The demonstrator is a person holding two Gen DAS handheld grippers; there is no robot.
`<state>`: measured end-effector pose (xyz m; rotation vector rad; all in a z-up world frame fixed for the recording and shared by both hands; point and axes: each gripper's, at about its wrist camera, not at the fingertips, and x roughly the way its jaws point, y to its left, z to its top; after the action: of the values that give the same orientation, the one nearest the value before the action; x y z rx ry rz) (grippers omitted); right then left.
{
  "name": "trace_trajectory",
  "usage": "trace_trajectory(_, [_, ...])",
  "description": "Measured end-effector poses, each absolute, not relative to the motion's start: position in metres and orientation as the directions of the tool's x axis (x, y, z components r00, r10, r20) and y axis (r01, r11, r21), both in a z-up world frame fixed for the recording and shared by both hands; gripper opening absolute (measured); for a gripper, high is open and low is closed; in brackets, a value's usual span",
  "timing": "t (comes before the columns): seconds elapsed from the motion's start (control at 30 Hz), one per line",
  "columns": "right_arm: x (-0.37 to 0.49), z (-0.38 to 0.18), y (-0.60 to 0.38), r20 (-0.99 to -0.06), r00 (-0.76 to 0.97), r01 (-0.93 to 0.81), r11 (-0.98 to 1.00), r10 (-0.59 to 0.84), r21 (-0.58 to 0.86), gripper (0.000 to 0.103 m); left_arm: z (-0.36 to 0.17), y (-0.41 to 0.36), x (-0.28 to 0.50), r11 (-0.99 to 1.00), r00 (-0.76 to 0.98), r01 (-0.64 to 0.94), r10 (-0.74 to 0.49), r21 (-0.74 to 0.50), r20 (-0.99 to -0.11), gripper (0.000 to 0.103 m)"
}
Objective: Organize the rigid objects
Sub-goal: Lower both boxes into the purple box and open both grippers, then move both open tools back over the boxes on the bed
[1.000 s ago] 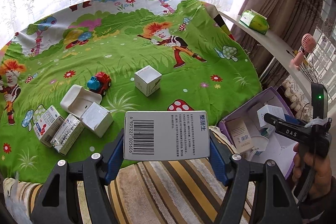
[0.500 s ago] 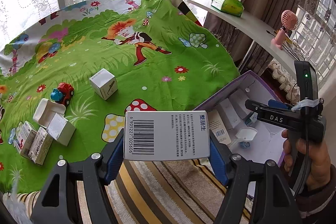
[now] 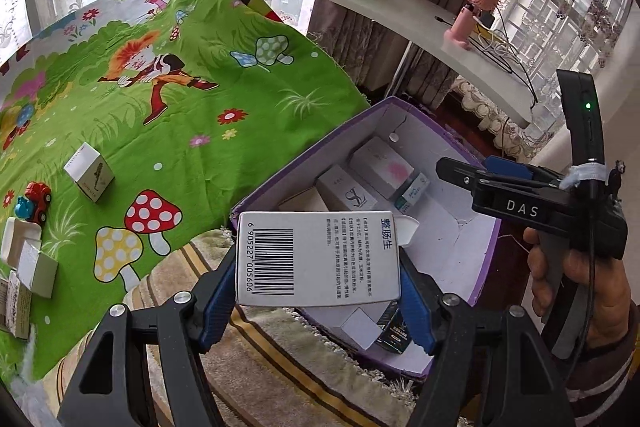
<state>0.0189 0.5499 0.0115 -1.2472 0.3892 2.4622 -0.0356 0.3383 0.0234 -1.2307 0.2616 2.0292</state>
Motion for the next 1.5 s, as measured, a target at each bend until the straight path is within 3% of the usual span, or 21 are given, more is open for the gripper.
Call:
trace_trajectory(0.2, [0.03, 0.022, 0.559, -0.8, -0.567, -0.442, -0.892, 0.198, 0.093, 0.092, 0.018, 0.361, -0.018, -0.622, -0.128, -0.72, 0.554, -0.307, -0.823, 0.074])
trace_trajectory(0.3, [0.031, 0.021, 0.561, -0.8, -0.566, -0.446, -0.89, 0.197, 0.096, 0.092, 0.016, 0.362, -0.017, -0.617, -0.099, -0.706, 0.571, -0.347, -0.815, 0.087])
trace_trajectory(0.47, [0.03, 0.019, 0.559, -0.805, -0.564, -0.438, -0.894, 0.187, 0.099, 0.092, 0.017, 0.355, -0.021, -0.636, -0.11, -0.688, 0.568, -0.35, -0.815, 0.087])
trace_trajectory(1.07, [0.012, 0.023, 0.51, -0.814, -0.566, -0.337, -0.938, 0.134, 0.08, 0.092, 0.036, 0.285, -0.043, -0.742, -0.303, -0.607, 0.548, -0.286, -0.78, 0.087])
trace_trajectory(1.5, [-0.015, 0.025, 0.433, -0.826, -0.562, -0.17, -0.984, 0.045, 0.062, 0.092, 0.037, 0.177, -0.072, -0.866, -0.44, -0.407, 0.464, -0.29, -0.769, 0.087])
